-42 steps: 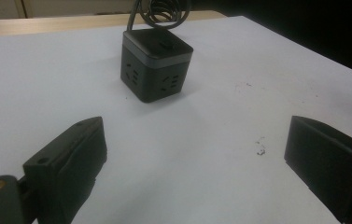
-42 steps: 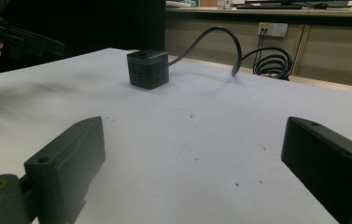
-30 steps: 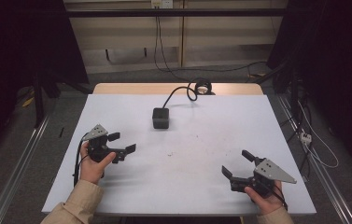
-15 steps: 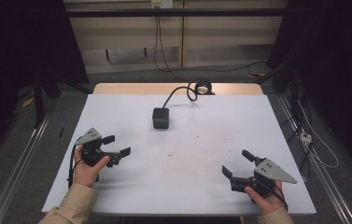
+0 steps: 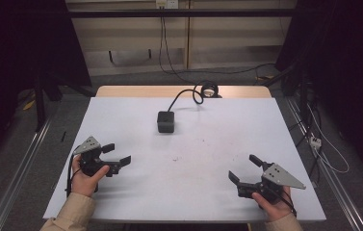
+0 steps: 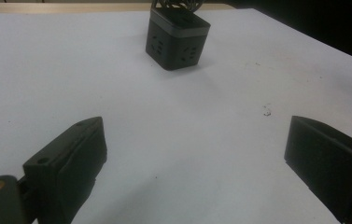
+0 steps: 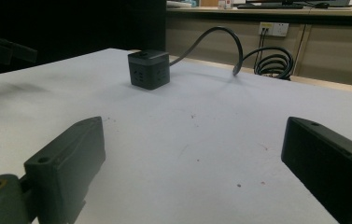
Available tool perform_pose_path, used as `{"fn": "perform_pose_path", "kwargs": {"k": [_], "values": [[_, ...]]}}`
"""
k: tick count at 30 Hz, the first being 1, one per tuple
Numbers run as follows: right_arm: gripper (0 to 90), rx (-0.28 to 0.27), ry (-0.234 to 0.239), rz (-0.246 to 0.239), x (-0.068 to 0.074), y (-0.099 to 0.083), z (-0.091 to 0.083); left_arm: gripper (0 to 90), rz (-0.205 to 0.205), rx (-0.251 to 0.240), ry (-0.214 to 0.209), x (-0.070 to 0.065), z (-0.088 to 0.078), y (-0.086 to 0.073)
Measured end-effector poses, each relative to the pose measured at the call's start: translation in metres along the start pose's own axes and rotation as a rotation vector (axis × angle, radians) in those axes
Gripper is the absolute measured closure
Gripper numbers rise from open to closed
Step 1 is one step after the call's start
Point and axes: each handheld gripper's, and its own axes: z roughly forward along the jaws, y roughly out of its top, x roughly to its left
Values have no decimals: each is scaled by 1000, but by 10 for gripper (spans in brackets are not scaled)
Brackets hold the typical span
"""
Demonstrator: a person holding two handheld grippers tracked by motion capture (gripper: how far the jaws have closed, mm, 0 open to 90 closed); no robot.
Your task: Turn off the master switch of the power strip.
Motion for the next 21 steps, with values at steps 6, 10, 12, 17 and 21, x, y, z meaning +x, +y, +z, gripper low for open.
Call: {"fn": "perform_pose_path", "kwargs": {"k": [6,10,12,17,21], "values": [[59,1,-3,1,0,0,0,53,3,4,6,1,-6,-5],[59,1,0,1,0,0,0,53,-6,3,7,1,-8,-8],[59,0,0,1,0,0,0,53,-5,2,5,1,-9,-8],[59,1,0,1,0,0,0,53,-9,2,2,0,-10,-10],[59,2,0,0,0,0,0,53,-12,-3,2,0,-11,-11]]}}
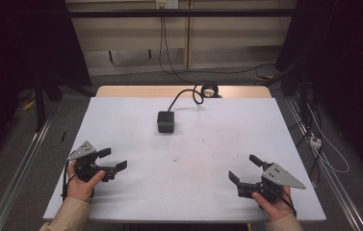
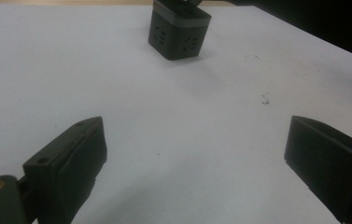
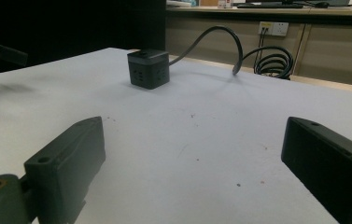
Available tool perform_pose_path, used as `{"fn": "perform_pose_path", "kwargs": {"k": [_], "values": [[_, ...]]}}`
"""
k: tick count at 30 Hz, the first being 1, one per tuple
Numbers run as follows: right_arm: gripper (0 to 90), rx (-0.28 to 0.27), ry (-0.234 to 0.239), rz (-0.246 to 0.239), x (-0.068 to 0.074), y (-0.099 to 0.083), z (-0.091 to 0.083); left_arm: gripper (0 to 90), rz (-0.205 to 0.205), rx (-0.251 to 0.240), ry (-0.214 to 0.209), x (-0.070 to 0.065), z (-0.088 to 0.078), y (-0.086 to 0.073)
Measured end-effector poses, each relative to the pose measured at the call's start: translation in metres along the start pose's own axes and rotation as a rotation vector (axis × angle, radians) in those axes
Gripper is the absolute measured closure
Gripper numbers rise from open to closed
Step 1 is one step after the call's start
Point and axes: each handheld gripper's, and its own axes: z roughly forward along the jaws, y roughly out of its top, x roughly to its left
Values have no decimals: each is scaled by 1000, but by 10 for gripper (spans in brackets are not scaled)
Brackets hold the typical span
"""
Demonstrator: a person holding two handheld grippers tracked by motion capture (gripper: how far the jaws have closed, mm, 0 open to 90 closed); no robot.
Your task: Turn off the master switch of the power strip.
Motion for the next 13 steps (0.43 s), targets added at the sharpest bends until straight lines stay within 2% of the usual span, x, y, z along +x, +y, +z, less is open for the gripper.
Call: {"fn": "perform_pose_path", "kwargs": {"k": [13], "values": [[59,8,-4,-1,-1,-1,0,53,0,7,-3,-1,5,-1]]}}
